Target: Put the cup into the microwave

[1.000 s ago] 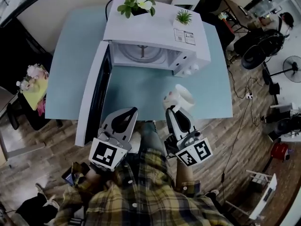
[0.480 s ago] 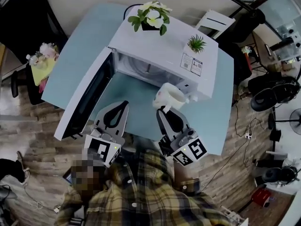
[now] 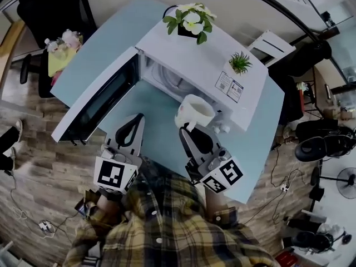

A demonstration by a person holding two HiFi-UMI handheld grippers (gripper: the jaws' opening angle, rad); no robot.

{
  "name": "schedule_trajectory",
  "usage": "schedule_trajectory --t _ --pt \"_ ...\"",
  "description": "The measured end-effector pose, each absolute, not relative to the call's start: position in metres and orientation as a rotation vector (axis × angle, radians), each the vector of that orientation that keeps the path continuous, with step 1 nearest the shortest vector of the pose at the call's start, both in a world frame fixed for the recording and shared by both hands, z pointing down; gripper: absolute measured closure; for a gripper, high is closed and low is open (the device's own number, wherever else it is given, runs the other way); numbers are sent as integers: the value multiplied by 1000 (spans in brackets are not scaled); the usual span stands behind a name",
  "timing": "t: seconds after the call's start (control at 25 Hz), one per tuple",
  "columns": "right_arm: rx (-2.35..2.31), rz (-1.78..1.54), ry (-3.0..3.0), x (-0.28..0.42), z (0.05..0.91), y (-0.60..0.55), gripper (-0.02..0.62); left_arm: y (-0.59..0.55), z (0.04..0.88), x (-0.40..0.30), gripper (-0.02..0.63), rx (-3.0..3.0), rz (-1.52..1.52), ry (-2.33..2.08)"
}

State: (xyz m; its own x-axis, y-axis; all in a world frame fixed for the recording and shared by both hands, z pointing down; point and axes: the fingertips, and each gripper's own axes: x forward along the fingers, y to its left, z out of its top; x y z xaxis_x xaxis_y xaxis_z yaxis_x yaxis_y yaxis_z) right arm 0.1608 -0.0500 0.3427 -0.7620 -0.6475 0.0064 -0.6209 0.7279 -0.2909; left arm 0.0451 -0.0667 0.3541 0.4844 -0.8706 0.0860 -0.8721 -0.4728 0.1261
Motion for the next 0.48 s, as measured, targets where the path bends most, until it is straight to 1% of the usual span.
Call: schedule_trajectory --t 0.28,0.48 --pt "-967 -428 2865 149 344 -54 535 -66 351 32 614 2544 8 -1591" --pt "-982 -408 2875 131 340 -61 535 -80 347 22 614 2573 -1 -1541"
